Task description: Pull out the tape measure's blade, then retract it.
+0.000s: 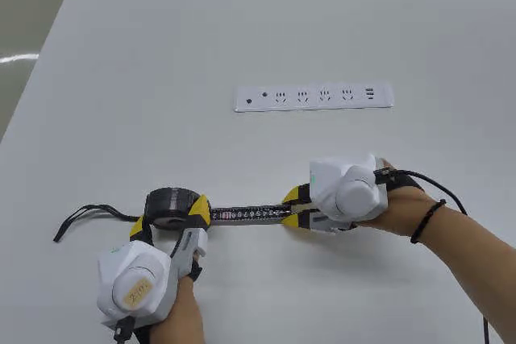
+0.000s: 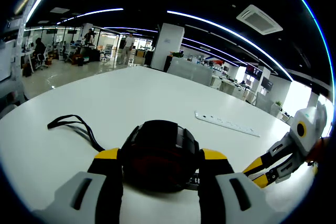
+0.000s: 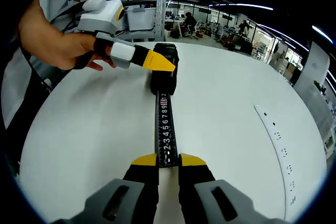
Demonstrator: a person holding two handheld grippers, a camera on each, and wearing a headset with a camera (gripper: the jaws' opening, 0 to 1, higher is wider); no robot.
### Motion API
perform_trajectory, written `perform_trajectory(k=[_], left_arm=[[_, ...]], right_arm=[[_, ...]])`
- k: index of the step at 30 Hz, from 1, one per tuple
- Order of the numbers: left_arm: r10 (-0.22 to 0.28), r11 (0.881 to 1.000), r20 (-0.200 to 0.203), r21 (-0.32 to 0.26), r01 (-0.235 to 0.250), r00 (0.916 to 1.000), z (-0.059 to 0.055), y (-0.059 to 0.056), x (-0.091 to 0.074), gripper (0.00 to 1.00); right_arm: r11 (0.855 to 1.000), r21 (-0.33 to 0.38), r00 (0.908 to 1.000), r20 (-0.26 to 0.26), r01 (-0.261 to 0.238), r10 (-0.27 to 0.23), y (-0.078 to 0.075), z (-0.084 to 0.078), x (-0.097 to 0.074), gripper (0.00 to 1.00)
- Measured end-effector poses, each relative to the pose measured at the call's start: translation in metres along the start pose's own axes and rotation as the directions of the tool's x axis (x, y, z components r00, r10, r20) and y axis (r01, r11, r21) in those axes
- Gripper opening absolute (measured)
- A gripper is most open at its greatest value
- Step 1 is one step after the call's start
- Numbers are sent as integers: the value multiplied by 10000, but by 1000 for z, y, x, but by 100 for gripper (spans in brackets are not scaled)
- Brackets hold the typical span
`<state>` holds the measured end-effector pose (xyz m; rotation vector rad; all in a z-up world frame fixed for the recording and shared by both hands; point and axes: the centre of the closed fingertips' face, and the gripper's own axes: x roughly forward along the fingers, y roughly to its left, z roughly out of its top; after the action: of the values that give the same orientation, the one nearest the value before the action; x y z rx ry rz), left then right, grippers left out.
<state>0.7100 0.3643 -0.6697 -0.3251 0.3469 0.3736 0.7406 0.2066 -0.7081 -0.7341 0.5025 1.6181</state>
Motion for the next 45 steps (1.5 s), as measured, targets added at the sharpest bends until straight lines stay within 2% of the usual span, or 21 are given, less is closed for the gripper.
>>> perform_trajectory(k=[28, 45], left_arm=[[16, 10000, -26, -28, -16, 10000, -1, 1, 0, 55], [-18, 9999, -57, -130, 17, 10000, 0, 2, 0, 55]], right_arm=[[9997, -215, 9996, 262, -95, 100, 3, 31, 34, 12], [9996, -264, 9994, 305, -126, 134, 4, 48, 49, 12]])
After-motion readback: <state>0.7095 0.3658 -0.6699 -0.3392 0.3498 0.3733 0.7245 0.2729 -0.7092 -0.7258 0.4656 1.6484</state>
